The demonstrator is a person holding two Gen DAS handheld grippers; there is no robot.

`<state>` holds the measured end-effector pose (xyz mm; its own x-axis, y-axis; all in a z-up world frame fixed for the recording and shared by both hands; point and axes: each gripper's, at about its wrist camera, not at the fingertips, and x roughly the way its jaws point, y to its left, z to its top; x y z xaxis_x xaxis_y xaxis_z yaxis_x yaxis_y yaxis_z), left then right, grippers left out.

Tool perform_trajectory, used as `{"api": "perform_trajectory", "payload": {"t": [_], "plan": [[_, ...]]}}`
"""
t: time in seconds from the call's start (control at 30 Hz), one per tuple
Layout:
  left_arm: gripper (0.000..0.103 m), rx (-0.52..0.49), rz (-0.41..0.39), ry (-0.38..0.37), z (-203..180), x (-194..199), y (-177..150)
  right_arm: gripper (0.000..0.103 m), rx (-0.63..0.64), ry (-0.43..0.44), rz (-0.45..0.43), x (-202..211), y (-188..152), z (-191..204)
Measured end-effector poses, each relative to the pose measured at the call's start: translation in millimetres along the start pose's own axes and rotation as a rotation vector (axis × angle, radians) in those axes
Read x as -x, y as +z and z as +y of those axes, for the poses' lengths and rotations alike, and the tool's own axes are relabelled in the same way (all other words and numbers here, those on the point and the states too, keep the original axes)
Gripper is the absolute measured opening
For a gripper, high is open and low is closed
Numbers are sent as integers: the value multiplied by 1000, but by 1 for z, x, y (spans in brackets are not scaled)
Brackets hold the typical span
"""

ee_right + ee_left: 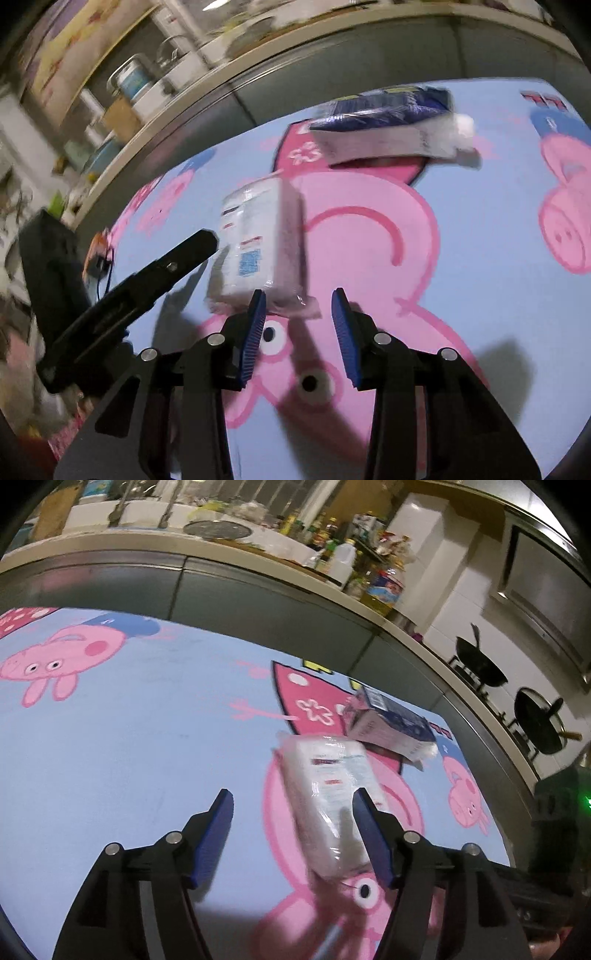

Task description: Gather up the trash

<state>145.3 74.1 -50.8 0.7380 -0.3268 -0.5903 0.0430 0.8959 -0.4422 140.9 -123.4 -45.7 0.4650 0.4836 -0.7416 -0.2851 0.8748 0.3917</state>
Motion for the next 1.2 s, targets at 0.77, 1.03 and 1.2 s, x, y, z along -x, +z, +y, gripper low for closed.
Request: {"api": "perform_trajectory", "payload": {"t": [0.77, 1.03, 1.2], "plan": [[67, -54, 16, 32, -9, -7, -4, 56, 11, -280, 85, -40, 169, -61], [68, -46, 18, 31, -7, -8, -3, 58, 57, -135, 161, -13, 112, -43], [69, -35, 18, 35, -6, -8, -3, 62, 55, -75, 147, -9, 89, -27]]}}
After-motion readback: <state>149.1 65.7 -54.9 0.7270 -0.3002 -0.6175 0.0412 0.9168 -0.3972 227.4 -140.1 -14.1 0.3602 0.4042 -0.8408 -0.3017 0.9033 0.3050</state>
